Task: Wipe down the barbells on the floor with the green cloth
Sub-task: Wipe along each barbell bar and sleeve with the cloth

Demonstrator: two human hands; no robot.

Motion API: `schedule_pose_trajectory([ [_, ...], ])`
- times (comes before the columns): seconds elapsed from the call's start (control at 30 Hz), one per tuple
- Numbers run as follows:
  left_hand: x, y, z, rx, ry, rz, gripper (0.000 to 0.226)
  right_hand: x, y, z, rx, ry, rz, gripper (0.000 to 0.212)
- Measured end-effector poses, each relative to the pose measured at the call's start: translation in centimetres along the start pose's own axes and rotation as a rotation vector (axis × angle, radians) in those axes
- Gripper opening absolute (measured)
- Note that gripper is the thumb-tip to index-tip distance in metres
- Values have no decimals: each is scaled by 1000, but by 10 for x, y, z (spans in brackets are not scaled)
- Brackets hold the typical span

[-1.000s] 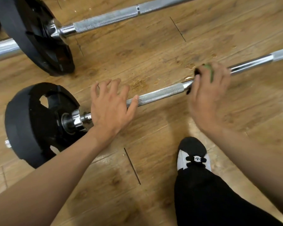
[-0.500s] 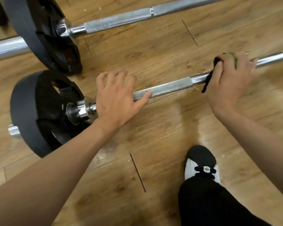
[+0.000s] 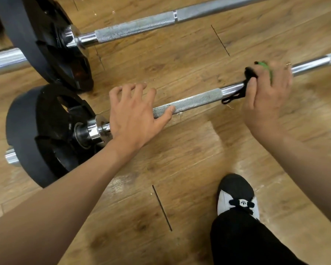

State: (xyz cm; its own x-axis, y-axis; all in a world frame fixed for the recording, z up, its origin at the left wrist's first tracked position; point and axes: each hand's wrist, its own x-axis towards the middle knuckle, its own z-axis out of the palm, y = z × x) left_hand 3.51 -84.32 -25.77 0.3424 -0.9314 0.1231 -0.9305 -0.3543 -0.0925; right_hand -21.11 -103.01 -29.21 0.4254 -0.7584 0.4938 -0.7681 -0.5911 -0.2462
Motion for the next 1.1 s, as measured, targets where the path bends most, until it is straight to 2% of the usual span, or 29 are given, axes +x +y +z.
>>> schedule_pose_trajectory([
  [0.07, 0, 1, 0, -2, -5, 2, 74, -1, -25, -2, -42, 27, 172, 31],
  [0.1, 0, 1, 0, 0, -6, 2, 74, -5, -45, -1, -41, 24, 169, 30],
  [0.2, 0, 1, 0, 0, -9, 0, 75, -30, -105, 7, 35, -81, -66, 30],
  [0.27, 1, 0, 0, 9, -8, 5, 75, -35, -116, 10, 30, -94, -123, 32],
  [0.47, 0, 0, -3, 31, -23, 18, 77, -10, -56, -6, -71, -136, -493, 37],
  [0.5, -1, 0, -3, 28, -20, 20, 77, -7, -44, -9, -82, -129, -458, 36],
  [0.63, -1, 1, -6, 41, -52, 28, 80, -3, 4, -19, -162, -130, -30, 38],
  [0.73, 0, 0, -6, 37, -51, 26, 80, 0, -1, -23, -184, -173, 36, 45],
  [0.8, 0, -1, -4, 26, -44, 15, 81, 2, -39, -19, -141, -223, -49, 52],
  [0.87, 2, -2, -1, 27, -32, 23, 83, -13, -90, -7, -42, -224, -169, 42],
  [0.93, 3, -2, -1, 42, -50, 22, 85, -27, -128, 3, 78, -183, -202, 34],
  [1.0, 3, -3, -2, 44, -61, 14, 87, -26, -130, 4, 118, -191, -284, 33],
  [1.1, 5, -2, -3, 44, -69, 12, 88, -9, -88, -6, 2, -254, -501, 39],
])
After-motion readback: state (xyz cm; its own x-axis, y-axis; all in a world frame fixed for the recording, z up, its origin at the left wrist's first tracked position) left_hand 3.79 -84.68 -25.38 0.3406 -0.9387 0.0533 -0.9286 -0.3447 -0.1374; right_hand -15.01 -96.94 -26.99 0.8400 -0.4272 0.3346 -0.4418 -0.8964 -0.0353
